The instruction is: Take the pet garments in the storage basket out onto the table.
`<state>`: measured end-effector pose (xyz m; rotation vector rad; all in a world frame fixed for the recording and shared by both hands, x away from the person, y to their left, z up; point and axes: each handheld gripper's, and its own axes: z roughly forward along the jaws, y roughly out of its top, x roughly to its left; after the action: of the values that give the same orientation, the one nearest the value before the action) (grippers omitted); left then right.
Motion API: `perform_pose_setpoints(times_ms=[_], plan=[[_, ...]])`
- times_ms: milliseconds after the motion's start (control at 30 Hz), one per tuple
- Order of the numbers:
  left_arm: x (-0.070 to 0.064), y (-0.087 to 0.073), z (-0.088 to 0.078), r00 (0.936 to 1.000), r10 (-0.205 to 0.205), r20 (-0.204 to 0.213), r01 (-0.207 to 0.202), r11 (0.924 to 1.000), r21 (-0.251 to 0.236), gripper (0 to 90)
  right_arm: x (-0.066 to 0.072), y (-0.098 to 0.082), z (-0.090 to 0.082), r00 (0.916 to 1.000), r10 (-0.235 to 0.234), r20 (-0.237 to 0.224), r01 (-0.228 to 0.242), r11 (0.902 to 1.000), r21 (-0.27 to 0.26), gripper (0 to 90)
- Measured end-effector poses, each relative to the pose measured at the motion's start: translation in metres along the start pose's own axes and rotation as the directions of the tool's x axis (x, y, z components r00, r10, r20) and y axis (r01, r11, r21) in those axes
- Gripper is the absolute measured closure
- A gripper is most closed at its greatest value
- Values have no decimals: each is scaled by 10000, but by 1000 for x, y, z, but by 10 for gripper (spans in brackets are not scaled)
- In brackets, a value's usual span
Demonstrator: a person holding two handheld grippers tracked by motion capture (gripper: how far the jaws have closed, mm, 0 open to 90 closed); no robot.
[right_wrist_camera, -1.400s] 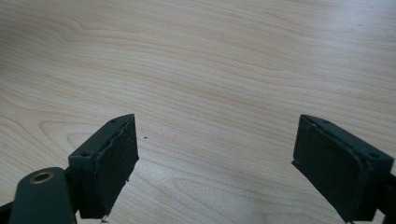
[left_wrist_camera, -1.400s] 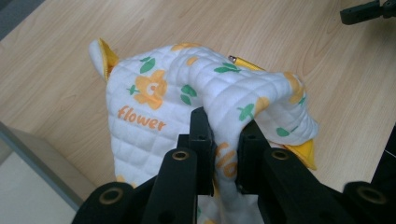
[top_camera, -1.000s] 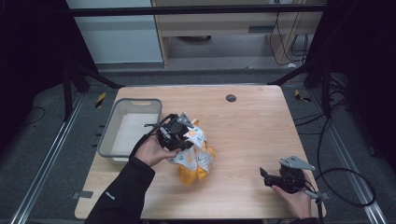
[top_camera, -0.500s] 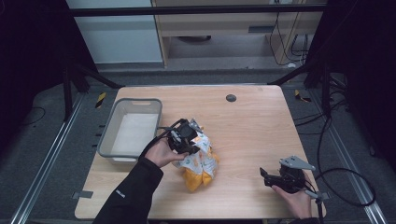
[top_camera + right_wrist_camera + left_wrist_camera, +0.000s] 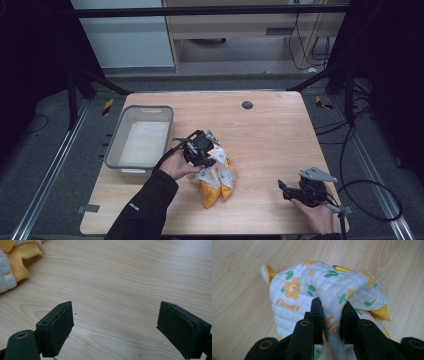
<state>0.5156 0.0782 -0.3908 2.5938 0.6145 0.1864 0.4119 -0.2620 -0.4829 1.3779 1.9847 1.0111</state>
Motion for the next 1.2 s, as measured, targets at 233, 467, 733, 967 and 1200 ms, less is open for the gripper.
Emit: perform_pose_setpoints(times_ms=[233, 467, 733, 967, 1200], plan=[[3, -2, 2, 9999, -87, -90, 87, 10000, -39, 660, 0, 0, 0, 10000, 28, -16, -28, 10000, 12, 132], [2, -4, -2, 9996, -30, -268, 22, 9996, -296, 568, 0, 0, 0, 10000, 10, -7, -10, 10000, 0, 132], [1, -10, -19, 9986, -184, -500, 129, 9941, -1081, 447, 0, 0, 0, 10000, 14, 7, -14, 10000, -17, 131], [1, -23, -38, 9958, -519, -760, 365, 9808, -1917, 366, 0, 0, 0, 10000, 67, -3, -67, 10000, -7, 126], [-1, -44, -51, 9887, -1042, -1078, 688, 9541, -2913, 307, 0, -1, 0, 10000, 38, 16, -38, 10000, -32, 124]])
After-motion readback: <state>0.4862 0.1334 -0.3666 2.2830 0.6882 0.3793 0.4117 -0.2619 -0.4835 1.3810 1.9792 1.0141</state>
